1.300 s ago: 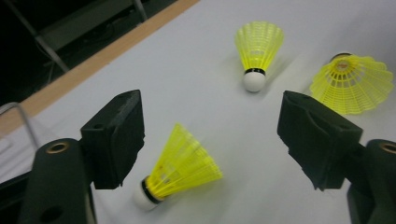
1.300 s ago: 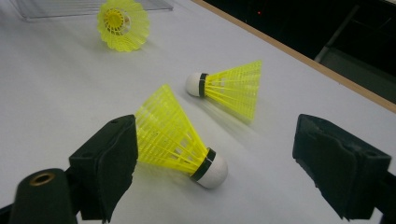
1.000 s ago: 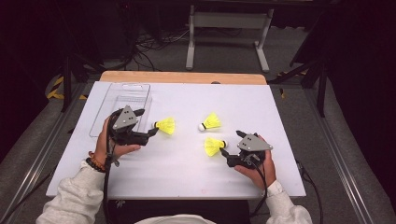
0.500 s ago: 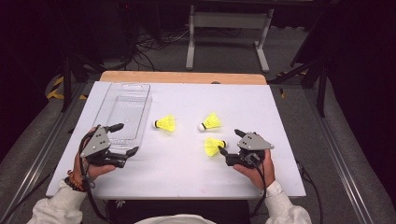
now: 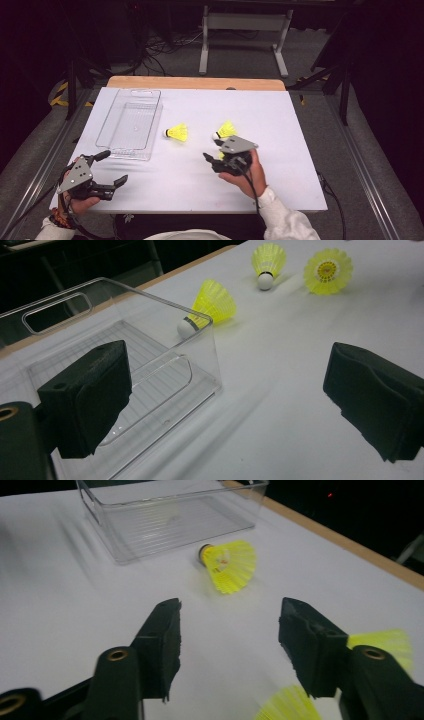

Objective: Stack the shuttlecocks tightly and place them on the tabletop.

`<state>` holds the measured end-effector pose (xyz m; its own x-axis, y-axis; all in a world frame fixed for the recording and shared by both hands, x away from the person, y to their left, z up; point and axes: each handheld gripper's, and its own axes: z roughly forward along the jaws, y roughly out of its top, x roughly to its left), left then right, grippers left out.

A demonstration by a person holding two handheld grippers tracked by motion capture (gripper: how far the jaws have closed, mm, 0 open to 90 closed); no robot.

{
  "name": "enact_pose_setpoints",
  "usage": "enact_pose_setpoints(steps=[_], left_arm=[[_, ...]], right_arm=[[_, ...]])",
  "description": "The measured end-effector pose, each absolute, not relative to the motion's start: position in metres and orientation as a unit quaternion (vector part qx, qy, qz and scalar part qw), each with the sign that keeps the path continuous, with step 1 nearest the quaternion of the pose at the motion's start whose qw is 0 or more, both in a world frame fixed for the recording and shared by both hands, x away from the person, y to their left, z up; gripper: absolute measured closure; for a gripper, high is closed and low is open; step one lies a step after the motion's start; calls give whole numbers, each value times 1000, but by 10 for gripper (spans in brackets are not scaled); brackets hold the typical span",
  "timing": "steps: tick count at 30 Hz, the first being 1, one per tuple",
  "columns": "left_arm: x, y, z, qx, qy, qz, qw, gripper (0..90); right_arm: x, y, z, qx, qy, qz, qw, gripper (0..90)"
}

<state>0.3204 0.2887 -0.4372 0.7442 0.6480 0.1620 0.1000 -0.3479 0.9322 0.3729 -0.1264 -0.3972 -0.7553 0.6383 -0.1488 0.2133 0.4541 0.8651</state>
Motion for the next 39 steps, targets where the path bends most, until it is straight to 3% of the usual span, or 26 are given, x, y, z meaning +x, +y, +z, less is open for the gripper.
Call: enact_pose_setpoints(steps=[6, 15, 21, 27, 39], left_arm=[[322, 280, -442, 790, 229, 260, 505, 62], [321, 283, -441, 786, 225, 256, 516, 64], [321, 284, -441, 787, 225, 254, 516, 63], [323, 283, -443, 791, 226, 247, 512, 63], [323, 282, -443, 792, 225, 244, 513, 65]], right_arm=[[400, -73, -405, 258, 848, 409, 216, 520], [459, -23, -430, 302, 872, 330, 197, 474], [476, -17, -435, 322, 871, 325, 178, 627], [480, -15, -435, 312, 874, 335, 164, 890], [460, -9, -431, 256, 887, 361, 133, 900]])
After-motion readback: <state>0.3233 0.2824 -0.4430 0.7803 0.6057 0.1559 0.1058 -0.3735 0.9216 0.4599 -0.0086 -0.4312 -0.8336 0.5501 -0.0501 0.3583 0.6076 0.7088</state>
